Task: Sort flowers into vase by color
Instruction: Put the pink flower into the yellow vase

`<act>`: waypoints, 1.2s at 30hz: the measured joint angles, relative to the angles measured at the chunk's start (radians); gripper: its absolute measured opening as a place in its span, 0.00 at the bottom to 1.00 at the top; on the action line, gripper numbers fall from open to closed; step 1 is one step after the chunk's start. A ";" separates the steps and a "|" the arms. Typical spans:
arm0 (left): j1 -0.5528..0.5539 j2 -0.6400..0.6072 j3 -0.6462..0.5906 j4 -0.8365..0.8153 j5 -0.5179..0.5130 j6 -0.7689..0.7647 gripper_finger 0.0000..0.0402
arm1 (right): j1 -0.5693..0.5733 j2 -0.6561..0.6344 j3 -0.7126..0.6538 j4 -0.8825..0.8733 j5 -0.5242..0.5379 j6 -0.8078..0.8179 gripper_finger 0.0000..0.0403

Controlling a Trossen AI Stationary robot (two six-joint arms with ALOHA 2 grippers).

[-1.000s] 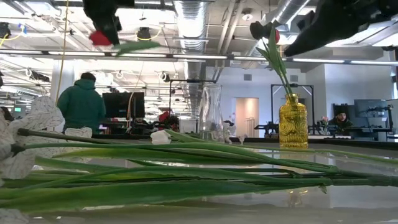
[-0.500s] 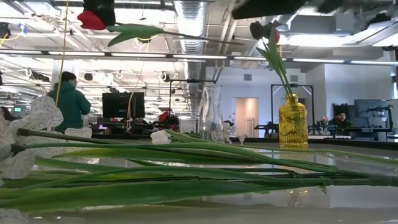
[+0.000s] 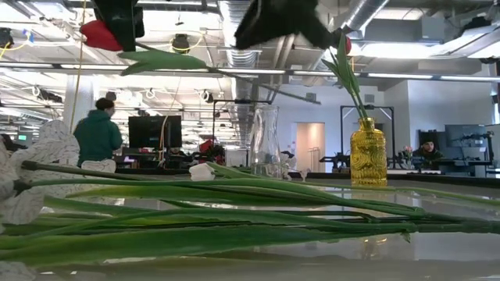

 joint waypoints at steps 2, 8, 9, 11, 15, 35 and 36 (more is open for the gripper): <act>-0.023 0.013 0.000 0.011 -0.014 0.000 0.04 | -0.023 0.028 0.018 -0.040 -0.047 0.048 0.40; -0.061 0.032 0.000 0.031 -0.019 0.005 0.04 | -0.069 0.050 0.019 -0.100 -0.171 0.170 0.53; -0.061 0.032 0.000 0.035 -0.019 0.008 0.04 | -0.075 0.050 0.018 -0.104 -0.172 0.188 0.54; -0.061 0.032 0.000 0.033 -0.018 0.014 0.04 | -0.086 0.049 0.013 -0.102 -0.171 0.216 0.56; -0.061 0.032 0.000 0.034 -0.020 0.023 0.04 | -0.098 0.050 0.009 -0.115 -0.172 0.245 0.56; -0.060 0.032 0.000 0.087 -0.036 0.082 0.09 | -0.116 0.049 0.009 -0.169 -0.186 0.345 0.06; -0.061 0.032 0.000 0.101 -0.029 0.108 0.10 | -0.115 0.049 0.009 -0.177 -0.206 0.354 0.06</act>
